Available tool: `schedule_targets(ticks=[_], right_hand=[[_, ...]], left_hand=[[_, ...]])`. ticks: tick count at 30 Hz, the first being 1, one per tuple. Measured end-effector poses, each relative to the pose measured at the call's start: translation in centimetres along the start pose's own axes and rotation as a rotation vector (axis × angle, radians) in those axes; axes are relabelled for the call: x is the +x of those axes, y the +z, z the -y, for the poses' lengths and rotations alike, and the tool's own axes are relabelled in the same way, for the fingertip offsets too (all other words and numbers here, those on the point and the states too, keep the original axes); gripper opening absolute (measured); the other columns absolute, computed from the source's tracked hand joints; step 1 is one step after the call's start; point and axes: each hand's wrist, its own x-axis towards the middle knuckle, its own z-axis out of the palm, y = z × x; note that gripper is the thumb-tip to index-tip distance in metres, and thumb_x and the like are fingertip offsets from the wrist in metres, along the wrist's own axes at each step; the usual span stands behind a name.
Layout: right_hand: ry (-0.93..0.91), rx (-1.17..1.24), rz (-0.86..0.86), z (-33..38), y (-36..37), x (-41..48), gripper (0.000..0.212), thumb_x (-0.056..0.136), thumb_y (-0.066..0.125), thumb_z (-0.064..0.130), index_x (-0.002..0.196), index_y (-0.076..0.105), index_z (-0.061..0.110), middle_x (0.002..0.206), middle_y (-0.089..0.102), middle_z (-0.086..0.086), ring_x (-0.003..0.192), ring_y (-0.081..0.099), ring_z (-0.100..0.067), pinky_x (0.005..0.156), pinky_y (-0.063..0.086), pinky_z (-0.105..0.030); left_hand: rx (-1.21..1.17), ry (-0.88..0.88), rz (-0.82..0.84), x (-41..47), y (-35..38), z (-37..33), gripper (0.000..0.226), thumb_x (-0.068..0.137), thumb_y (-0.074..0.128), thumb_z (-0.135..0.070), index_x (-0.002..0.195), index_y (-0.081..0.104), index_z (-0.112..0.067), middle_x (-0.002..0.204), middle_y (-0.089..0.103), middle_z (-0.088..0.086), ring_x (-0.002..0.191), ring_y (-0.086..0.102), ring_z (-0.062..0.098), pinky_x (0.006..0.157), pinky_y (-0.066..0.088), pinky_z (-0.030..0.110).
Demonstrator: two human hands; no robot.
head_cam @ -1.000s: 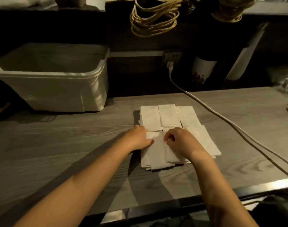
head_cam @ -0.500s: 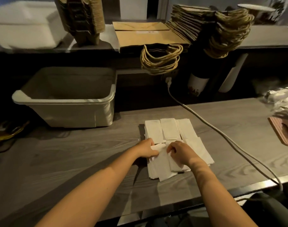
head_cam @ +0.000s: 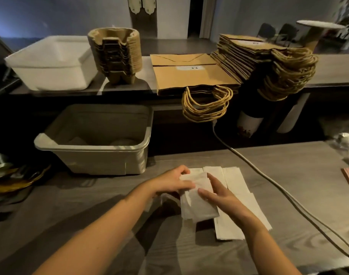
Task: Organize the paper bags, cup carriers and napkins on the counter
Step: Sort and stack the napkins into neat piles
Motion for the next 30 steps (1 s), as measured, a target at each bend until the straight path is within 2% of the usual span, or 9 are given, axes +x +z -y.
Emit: schedule_targets(ticks=[4,8,13,17,20,24,26,28,30], right_hand=[[-0.038,0.182,0.053,0.1,1.6,1.3,0.072,0.067,0.072,0.055,0.129,0.048,0.027,0.116,0.066,0.000,0.104,0.064,-0.016,0.088,0.054,-0.032],[-0.059,0.281,-0.001,0.7,2.7,2.7,0.053,0.076,0.067,0.043,0.119,0.056,0.016,0.105,0.069,-0.008,0.097,0.066,-0.023,0.082,0.054,-0.033],[-0.117,0.281,-0.084,1.6,5.4,3.5,0.047,0.082,0.058,0.037,0.125,0.050,0.022,0.109,0.067,-0.003,0.098,0.066,-0.019,0.079,0.056,-0.033],[-0.065,0.235,-0.113,2.3,6.8,4.3,0.048,0.092,0.051,0.036,0.135,0.037,0.022,0.116,0.059,-0.003,0.100,0.061,-0.017,0.073,0.053,-0.026],[-0.055,0.284,-0.101,2.8,6.7,4.0,0.034,0.093,0.048,0.039,0.125,0.044,0.027,0.105,0.063,0.003,0.092,0.063,-0.014,0.069,0.053,-0.026],[-0.203,0.273,-0.143,4.3,7.2,3.7,0.039,0.088,0.060,0.037,0.122,0.054,0.019,0.103,0.068,0.000,0.089,0.067,-0.010,0.065,0.052,-0.020],[-0.270,0.264,-0.129,5.5,7.8,3.3,0.032,0.085,0.063,0.038,0.114,0.056,0.025,0.100,0.068,0.001,0.084,0.067,-0.005,0.064,0.051,-0.017],[-0.332,0.290,-0.102,7.0,8.4,2.7,0.025,0.084,0.060,0.034,0.109,0.055,0.029,0.099,0.068,0.003,0.085,0.067,-0.004,0.066,0.052,-0.018],[-0.410,0.282,-0.069,9.3,9.1,2.0,0.033,0.078,0.055,0.036,0.110,0.054,0.029,0.101,0.067,0.002,0.089,0.067,-0.007,0.070,0.054,-0.021]], left_hand=[[-0.145,0.061,-0.087,-0.6,-1.4,-1.6,0.022,0.094,0.051,-0.025,0.113,0.039,-0.023,0.096,0.050,-0.005,0.080,0.054,0.006,0.055,0.049,0.012],[-0.330,0.061,-0.292,0.2,-0.8,-1.2,0.021,0.097,0.044,-0.026,0.117,0.037,-0.027,0.102,0.048,-0.006,0.085,0.052,0.008,0.068,0.049,0.022],[-0.599,0.051,-0.495,0.7,1.2,-0.5,0.034,0.094,0.052,-0.029,0.122,0.033,-0.033,0.101,0.046,-0.011,0.092,0.052,0.010,0.078,0.050,0.028],[-0.581,0.084,-0.583,0.7,0.7,-0.1,0.030,0.092,0.056,-0.025,0.114,0.039,-0.035,0.100,0.049,-0.013,0.089,0.053,0.006,0.073,0.051,0.023],[-0.556,0.127,-0.579,0.1,0.1,0.0,0.022,0.093,0.054,-0.025,0.106,0.044,-0.038,0.108,0.054,-0.004,0.096,0.057,0.013,0.074,0.053,0.027],[-0.490,0.262,-0.631,-1.7,-0.9,-0.9,0.021,0.092,0.055,-0.019,0.100,0.046,-0.036,0.100,0.056,-0.007,0.086,0.057,0.006,0.066,0.051,0.019],[-0.478,0.321,-0.662,-3.1,-1.6,-1.5,0.020,0.092,0.055,-0.018,0.100,0.047,-0.034,0.098,0.056,-0.007,0.084,0.058,0.004,0.064,0.052,0.017],[-0.479,0.383,-0.693,-4.8,-2.5,-2.4,0.018,0.092,0.054,-0.020,0.100,0.048,-0.034,0.095,0.057,-0.007,0.081,0.059,0.002,0.062,0.051,0.017],[-0.463,0.463,-0.754,-6.5,-3.8,-3.6,0.014,0.091,0.054,-0.024,0.101,0.049,-0.033,0.092,0.058,-0.007,0.077,0.059,0.000,0.061,0.050,0.017]])
